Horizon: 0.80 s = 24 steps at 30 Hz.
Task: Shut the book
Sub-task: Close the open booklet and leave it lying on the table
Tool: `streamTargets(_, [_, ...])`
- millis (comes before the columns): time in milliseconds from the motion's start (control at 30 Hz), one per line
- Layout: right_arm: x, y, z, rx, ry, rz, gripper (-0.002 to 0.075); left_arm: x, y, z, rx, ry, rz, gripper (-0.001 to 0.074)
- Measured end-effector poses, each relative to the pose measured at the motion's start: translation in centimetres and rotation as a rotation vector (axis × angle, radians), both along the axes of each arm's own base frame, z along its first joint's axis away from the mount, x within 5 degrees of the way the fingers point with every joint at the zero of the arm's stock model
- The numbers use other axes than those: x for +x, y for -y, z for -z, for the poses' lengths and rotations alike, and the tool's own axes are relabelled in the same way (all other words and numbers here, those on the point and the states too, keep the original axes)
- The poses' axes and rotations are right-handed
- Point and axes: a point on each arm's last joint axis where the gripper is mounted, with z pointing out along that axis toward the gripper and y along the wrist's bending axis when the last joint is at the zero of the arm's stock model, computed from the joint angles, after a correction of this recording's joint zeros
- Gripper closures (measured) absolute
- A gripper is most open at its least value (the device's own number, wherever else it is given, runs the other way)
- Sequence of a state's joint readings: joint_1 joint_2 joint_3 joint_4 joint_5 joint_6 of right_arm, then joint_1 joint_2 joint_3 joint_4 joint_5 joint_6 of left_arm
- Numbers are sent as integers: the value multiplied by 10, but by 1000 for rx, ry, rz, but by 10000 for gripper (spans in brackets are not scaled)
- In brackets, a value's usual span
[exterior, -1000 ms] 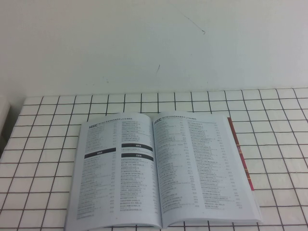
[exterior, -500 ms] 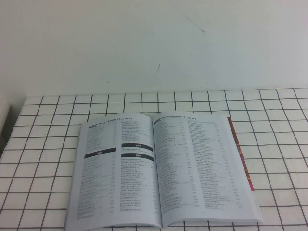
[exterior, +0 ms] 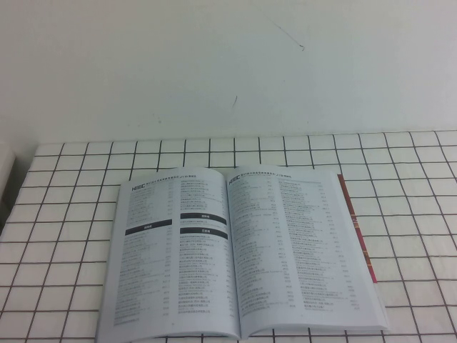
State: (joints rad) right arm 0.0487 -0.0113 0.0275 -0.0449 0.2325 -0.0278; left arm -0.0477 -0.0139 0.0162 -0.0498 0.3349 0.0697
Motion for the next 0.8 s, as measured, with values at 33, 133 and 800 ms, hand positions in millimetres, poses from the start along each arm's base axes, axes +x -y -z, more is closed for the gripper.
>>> streamTargets(33, [1,0,-2,1,27,-1,729,0,0,0,0,0,0,738])
streamTargets(133, [1,0,-6,3,72,-2,729,0,0,0,0,0,0,738])
streamTargets(800, [-19,-2,-79,45,931,-29,729,-13,-5,-77,-77,897,-44,738])
